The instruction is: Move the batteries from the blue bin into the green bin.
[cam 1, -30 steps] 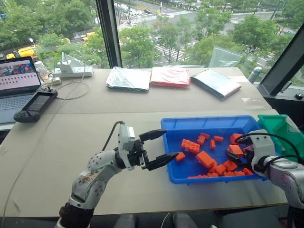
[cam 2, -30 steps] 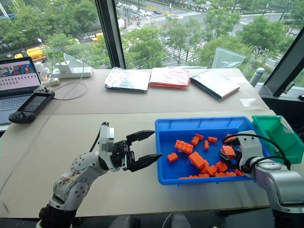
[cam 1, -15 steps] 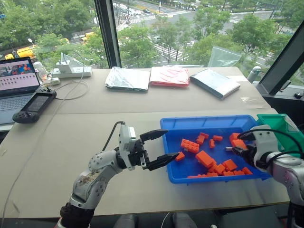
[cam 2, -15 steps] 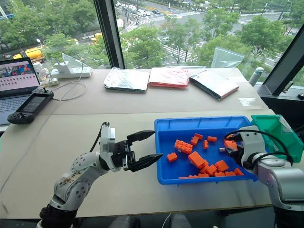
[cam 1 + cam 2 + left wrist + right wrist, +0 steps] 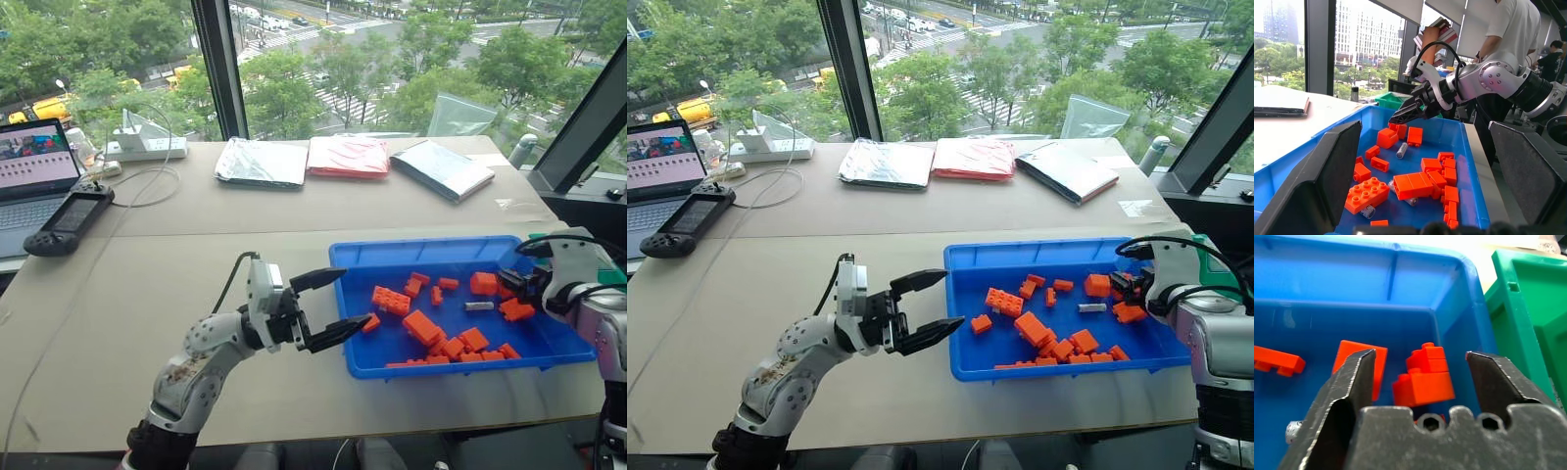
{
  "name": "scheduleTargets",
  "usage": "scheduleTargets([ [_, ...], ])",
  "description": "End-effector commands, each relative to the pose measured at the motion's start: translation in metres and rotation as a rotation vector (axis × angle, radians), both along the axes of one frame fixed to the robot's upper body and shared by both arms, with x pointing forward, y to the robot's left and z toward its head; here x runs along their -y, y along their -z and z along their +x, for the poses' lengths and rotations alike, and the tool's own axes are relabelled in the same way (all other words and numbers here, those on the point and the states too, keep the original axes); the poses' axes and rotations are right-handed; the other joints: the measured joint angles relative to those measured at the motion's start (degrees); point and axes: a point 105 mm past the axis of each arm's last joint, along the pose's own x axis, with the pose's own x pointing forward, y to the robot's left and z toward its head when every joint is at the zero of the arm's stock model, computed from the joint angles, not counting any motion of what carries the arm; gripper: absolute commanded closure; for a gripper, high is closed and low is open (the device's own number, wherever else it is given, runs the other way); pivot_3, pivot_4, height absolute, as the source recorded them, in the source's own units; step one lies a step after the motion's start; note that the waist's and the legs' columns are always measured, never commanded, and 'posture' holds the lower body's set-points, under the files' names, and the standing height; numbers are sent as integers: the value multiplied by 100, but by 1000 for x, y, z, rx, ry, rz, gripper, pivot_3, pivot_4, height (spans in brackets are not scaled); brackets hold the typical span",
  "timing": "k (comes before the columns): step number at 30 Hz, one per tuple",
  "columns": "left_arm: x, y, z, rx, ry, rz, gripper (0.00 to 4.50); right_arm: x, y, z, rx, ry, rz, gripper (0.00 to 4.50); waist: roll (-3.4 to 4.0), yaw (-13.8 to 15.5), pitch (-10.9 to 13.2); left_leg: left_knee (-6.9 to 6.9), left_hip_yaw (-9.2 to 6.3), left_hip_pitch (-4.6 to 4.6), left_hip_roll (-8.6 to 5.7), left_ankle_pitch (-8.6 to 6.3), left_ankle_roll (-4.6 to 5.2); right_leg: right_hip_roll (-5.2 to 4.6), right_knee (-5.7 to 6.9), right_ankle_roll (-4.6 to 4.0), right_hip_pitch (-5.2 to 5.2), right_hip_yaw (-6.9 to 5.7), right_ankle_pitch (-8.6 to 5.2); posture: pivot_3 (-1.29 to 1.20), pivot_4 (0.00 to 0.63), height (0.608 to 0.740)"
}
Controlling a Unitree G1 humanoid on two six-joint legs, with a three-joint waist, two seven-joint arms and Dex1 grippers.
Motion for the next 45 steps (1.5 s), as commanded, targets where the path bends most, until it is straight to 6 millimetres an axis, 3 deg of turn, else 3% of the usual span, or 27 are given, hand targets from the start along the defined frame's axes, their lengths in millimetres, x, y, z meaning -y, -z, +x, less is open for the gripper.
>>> scheduleTargets([
  [1, -1, -5, -1, 38, -4, -13, 0, -17, -42, -3, 123, -127, -70, 49, 1, 0, 1, 0, 0, 0, 0, 0, 0, 0, 0, 0, 0, 0, 0, 0, 150, 740],
  [5, -2, -4, -1, 37, -3, -13, 0, -52, -42, -23, 55, -396, -139, 49, 14, 13, 0, 1, -4, -7, -1, -3, 6, -1, -4, 2, -2, -1, -1, 0, 150, 740],
  [10, -1, -3, -1, 34, -1, -17, 0, -62, -22, -43, -141, -540, -155, 49, 13, 9, 0, 5, -4, -6, 0, -5, 8, -2, -7, 3, 2, -2, 0, 0, 150, 740],
  [20, -1, 0, -3, 36, 1, -14, 0, -45, 32, -35, -323, -436, -130, 49, 13, 3, 0, 5, -3, -4, 0, -5, 8, -1, -8, 3, 0, -1, 1, 0, 150, 740],
  [30, -2, 2, -4, 36, -7, -8, 0, -41, 59, -22, -330, -303, -29, 49, 12, 2, 0, 6, -3, -1, -1, -5, 8, -1, -8, 4, 4, 0, 2, 0, 150, 740],
  [45, -1, 1, -3, 38, -13, -2, 0, -33, 51, -1, -215, -206, -45, 49, 10, 9, -2, 8, -2, 7, -2, -5, 8, -2, -6, 4, 13, 0, 3, 0, 150, 740],
])
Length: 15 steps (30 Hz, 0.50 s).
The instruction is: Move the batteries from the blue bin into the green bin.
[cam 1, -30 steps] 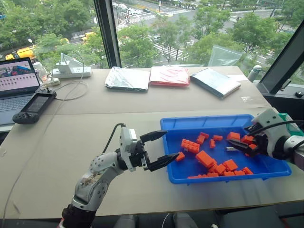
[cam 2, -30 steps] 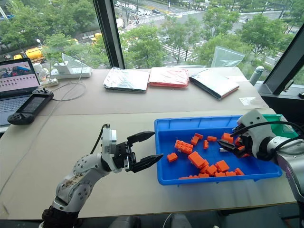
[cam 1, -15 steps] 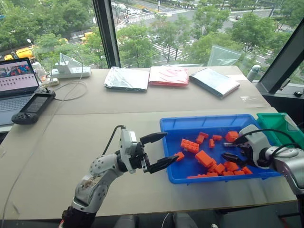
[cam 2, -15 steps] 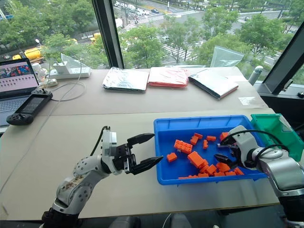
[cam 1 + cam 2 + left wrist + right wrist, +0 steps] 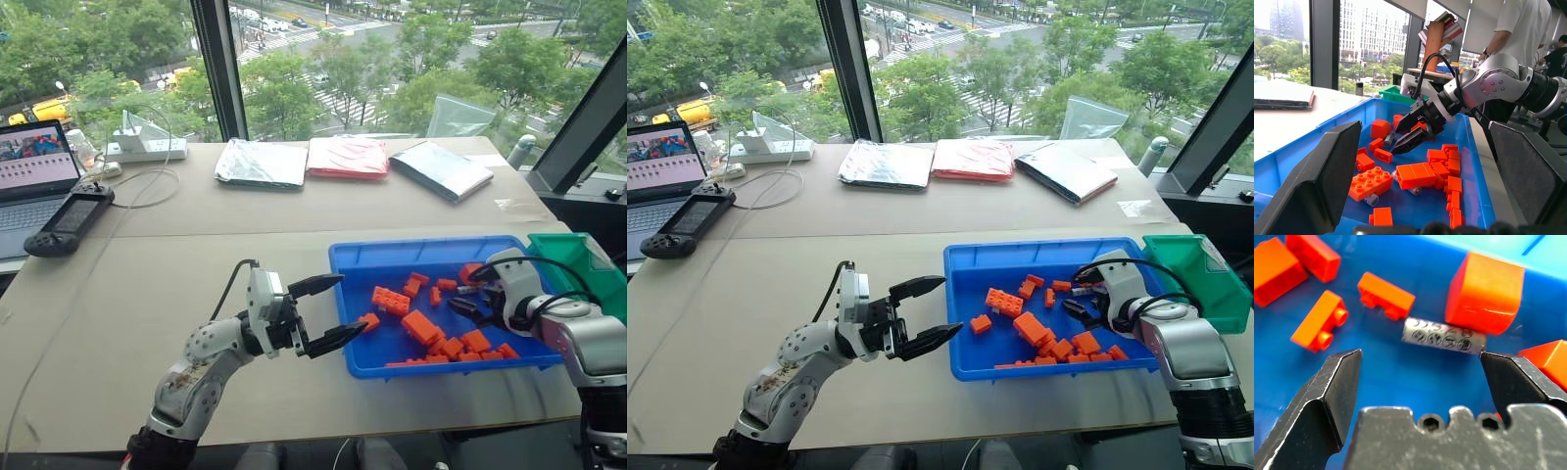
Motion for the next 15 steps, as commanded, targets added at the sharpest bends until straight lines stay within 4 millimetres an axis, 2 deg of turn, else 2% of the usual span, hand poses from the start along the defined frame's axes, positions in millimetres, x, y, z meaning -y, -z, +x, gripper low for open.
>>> scheduleTargets([
  [1, 2, -9, -3, 38, 10, -19, 0, 7, -2, 2, 13, 22, -11, 49, 0, -6, 0, 0, 0, 0, 0, 0, 0, 0, 0, 0, 0, 0, 0, 0, 150, 740],
  [7, 3, -10, -3, 39, 7, -18, 0, 2, 17, 1, -45, 44, 0, 49, 0, -14, 0, -1, 0, 2, 2, 0, 0, 1, 1, -1, 0, 0, 0, 0, 150, 740],
  [14, 3, -10, -3, 36, 4, -13, 0, -1, 28, -1, -69, 63, 30, 49, -9, -13, -6, -1, -1, 10, 3, 0, 0, 3, 2, -1, 7, 0, 0, 0, 150, 740],
  [15, 3, -9, -3, 35, 4, -12, 0, -1, 29, -1, -69, 65, 34, 292, -10, -14, -6, -1, -1, 11, 3, 0, 0, 3, 2, -1, 8, 0, 0, 0, 150, 740],
])
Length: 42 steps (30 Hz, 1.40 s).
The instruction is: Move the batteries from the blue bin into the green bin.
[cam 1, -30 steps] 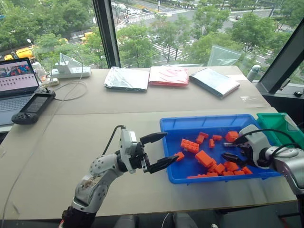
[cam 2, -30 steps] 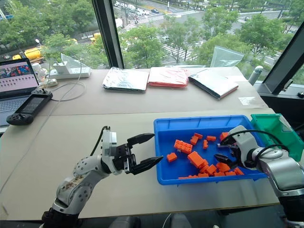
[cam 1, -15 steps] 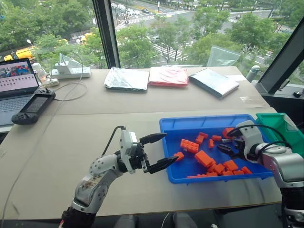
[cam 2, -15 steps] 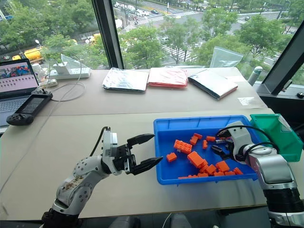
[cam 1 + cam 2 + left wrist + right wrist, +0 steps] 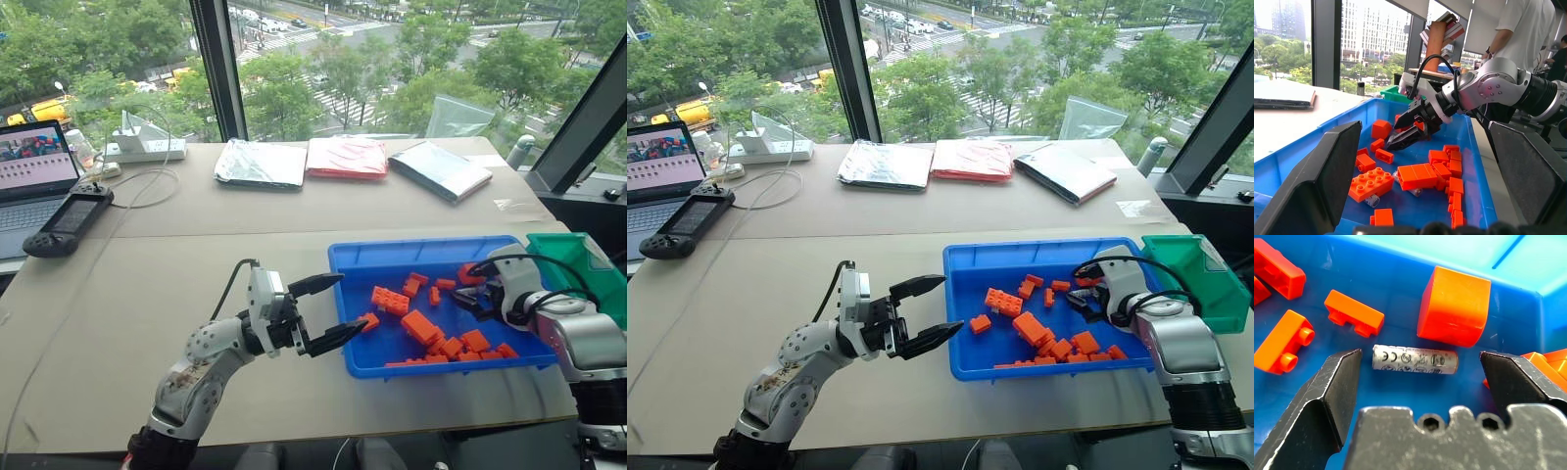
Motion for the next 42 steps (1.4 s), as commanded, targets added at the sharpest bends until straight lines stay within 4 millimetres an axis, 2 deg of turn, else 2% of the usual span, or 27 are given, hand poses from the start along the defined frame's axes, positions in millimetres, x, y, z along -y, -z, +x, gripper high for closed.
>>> scheduleTargets([
  [1, 3, -9, -4, 40, 19, -12, 0, 3, 25, -9, -98, 30, 12, 556, -1, 0, -1, 0, 0, 1, 0, 0, 0, 0, 0, 0, 1, 0, 0, 0, 150, 740],
  [6, 3, -7, -4, 38, 19, -10, 0, -2, 22, -8, -83, 21, 22, 2056, -2, 3, -1, 0, 0, 1, -1, 0, 0, -1, 0, 0, 2, 0, 0, 0, 150, 740],
  [13, 2, -5, -3, 37, 19, -7, 0, 0, 12, -9, -56, 14, 1, 2058, -2, 4, -1, 0, 0, 0, -1, 0, 0, -1, 0, 0, 1, 0, 0, 0, 150, 740],
  [19, 2, -4, -3, 39, 17, -3, 0, -6, -41, -16, 88, -54, 64, 2058, 4, 5, 2, 0, -1, -10, -2, 0, 0, -2, 0, 0, -9, 0, 0, 0, 150, 740],
  [22, 1, -4, -3, 38, 15, -3, 0, -7, -78, -27, 191, -111, 106, 2058, 15, 6, 5, -3, 0, -18, -2, 0, 0, -2, 0, 0, -19, 2, 0, 0, 150, 740],
  [24, 1, -4, -2, 39, 14, -4, 0, -6, -102, -27, 280, -107, 140, 2058, 15, 4, 5, -4, -1, -19, -2, -1, 1, -2, -1, 1, -20, 2, 0, 0, 150, 740],
  [27, 2, -5, -2, 39, 16, -5, 0, 22, -134, -18, 440, 80, 52, 2058, 14, -15, 5, -2, 1, -17, -1, -1, 2, -1, 1, 1, -19, 4, 0, 0, 150, 740],
  [29, 3, -6, -2, 38, 19, -6, 0, 58, -140, -16, 473, 286, -141, 2058, 15, -5, 5, -3, 2, -13, -1, -1, 1, -1, 1, 0, -16, 4, 0, 0, 150, 740],
  [31, 3, -6, -2, 40, 20, -6, 0, 77, -141, -18, 482, 398, -231, 2058, 15, 46, 5, -2, 6, -17, -7, -1, 1, -4, -1, 2, -15, 0, -1, 0, 150, 740],
  [33, 3, -7, -1, 41, 19, -6, 0, 87, -142, -20, 516, 485, -171, 2058, 15, 45, 5, -2, 17, -28, -9, 0, 1, -5, -9, 2, -22, -1, -1, 0, 150, 740],
  [36, 4, -7, -1, 42, 17, -8, 0, 104, -136, -24, 515, 614, -199, 2058, 18, 19, 3, -5, 9, -39, -8, -1, 2, -5, -6, 2, -34, 4, -1, 0, 150, 740],
  [41, 5, -9, 0, 43, 12, -11, 0, 113, -136, -26, 540, 688, -185, 2058, 21, -10, 2, -5, 3, -41, -8, -1, 2, -5, -3, 1, -38, 7, 0, 0, 150, 740],
  [42, 4, -9, 1, 43, 10, -11, 0, 114, -137, -27, 552, 698, -181, 1053, 21, -8, 2, -5, 3, -40, -8, -1, 2, -5, -2, 1, -38, 7, 0, 0, 150, 740],
])
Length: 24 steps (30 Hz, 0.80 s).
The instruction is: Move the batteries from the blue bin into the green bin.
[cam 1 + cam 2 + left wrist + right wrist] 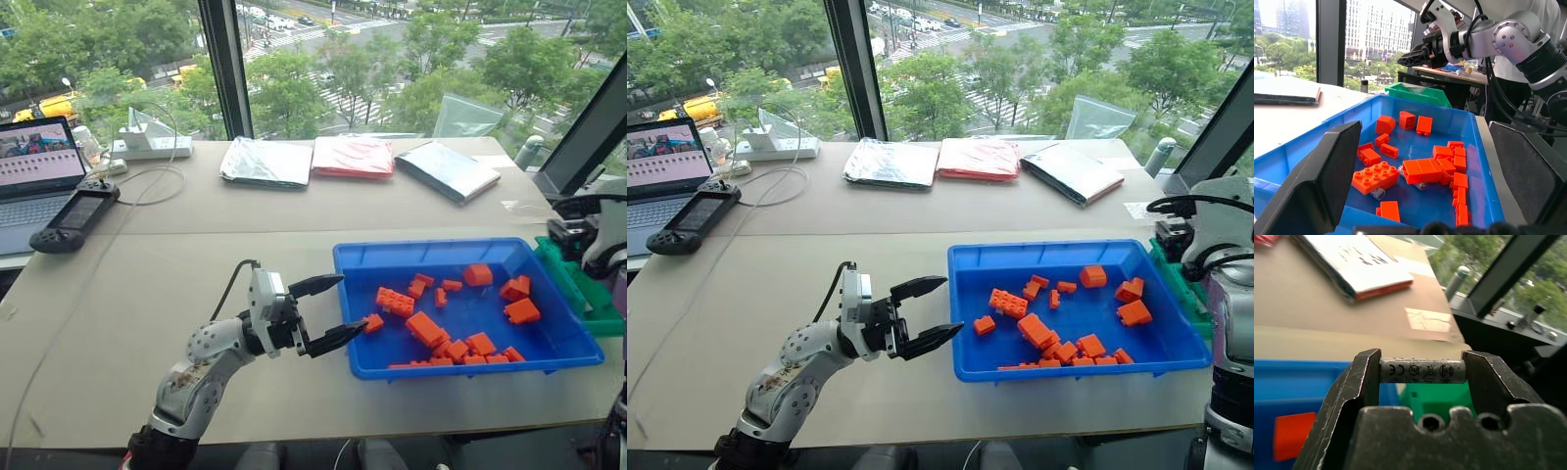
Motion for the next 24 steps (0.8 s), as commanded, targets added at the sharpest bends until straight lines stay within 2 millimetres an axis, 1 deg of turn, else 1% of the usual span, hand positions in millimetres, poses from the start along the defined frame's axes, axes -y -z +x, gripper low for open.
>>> scheduleTargets([
  [1, 1, -6, -2, 24, 3, -10, 0, 11, -28, -8, 122, 62, -37, 881, 0, 2, 0, 0, 0, 0, 0, 0, 0, 1, 0, 0, 0, 0, 0, 0, 150, 740],
  [2, 1, -6, -2, 24, 1, -10, 0, 10, -30, -7, 135, 55, -39, 640, 0, 2, 0, 0, 0, 0, 0, 0, 0, 1, 0, 0, 0, 0, 0, 0, 150, 740],
  [3, 1, -6, -2, 23, 1, -9, 0, 10, -32, -7, 147, 52, -47, 277, 0, 2, 0, 0, 1, 0, 0, 0, 0, 1, 0, 0, 1, 0, 0, 0, 150, 740],
  [4, 1, -6, -1, 23, 0, -9, 0, 9, -35, -7, 155, 47, -57, 16, 0, 2, 0, 1, 1, 0, 0, 0, 0, 1, 0, 0, 1, 0, 0, 0, 150, 740],
  [6, 1, -7, -1, 23, -2, -10, 0, 6, -39, -5, 173, 32, -69, 16, 0, 1, 0, 1, 1, 0, 0, 0, 0, 1, 0, 0, 1, 0, 0, 0, 150, 740],
  [8, 1, -6, 0, 22, -3, -9, 0, -3, -46, -1, 196, -26, -85, 16, 0, 0, 0, 0, 2, 1, 0, 0, 0, 2, 0, 0, 1, 0, 0, 0, 150, 740],
  [10, 1, -7, 0, 23, -3, -10, 0, -21, -53, 6, 215, -145, -87, 16, 0, -4, 0, 0, 2, 1, 1, 0, 0, 2, 0, 0, 1, 0, 0, 0, 150, 740],
  [11, 0, -7, 0, 23, -3, -10, 0, -40, -55, 12, 208, -270, -77, 16, 1, -6, 0, 0, 1, 1, 1, 0, 0, 2, 0, 0, 1, 0, 0, 0, 150, 740],
  [12, 0, -7, 0, 23, -3, -9, 0, -54, -55, 15, 201, -355, -69, 16, 1, -16, 0, 0, 1, 1, 1, 0, 0, 2, 0, 0, 1, 0, 0, 0, 150, 740],
  [13, 0, -7, 0, 23, -3, -9, 0, -62, -55, 17, 194, -407, -65, 16, 1, -26, 0, 0, 0, 2, 4, 0, 0, 4, 0, 0, 1, 0, 0, 0, 150, 740],
  [15, 0, -7, 0, 23, -2, -9, 0, -100, -44, 14, 102, -645, -41, 16, 1, -29, 0, 0, -1, 3, 6, 0, 1, 6, 0, 0, 1, 0, 0, 0, 150, 740],
  [16, 0, -7, 0, 23, -1, -8, 0, -126, -33, 5, 18, -808, -37, 16, 2, -21, 1, 0, -3, 3, 6, 0, 1, 5, 1, 0, 1, 0, 0, 0, 150, 740],
  [17, 0, -7, 0, 23, -1, -8, 0, -143, -24, -4, -47, -918, -31, 16, 3, 11, 1, -1, -4, 2, 5, 0, 1, 4, 0, 0, 1, -1, 0, 0, 150, 740],
  [18, 0, -7, 0, 23, -1, -7, 0, -166, -9, -22, -151, -1071, -22, 16, 3, 25, 1, -1, -9, -2, 4, -1, 2, 4, -2, 0, 3, -5, -1, 0, 150, 740],
  [19, 0, -7, 0, 23, -1, -6, 0, -180, 5, -39, -254, -1177, 12, 16, 3, 56, 1, -1, -14, -3, 7, -2, 3, 4, -5, 0, 6, -13, -1, 0, 150, 740],
  [21, 0, -7, 0, 24, 0, -6, 0, -195, 22, -64, -389, -1299, 36, 16, 1, 90, 2, 1, -27, -12, 7, -5, 9, 0, -12, 3, 6, -18, -3, 0, 150, 740],
  [24, 0, -7, 0, 24, -1, -6, 0, -203, 37, -83, -494, -1376, 56, 16, 0, 96, 3, 13, -23, -12, 3, -7, 11, -10, -13, 7, 11, -15, -2, 0, 150, 740],
])
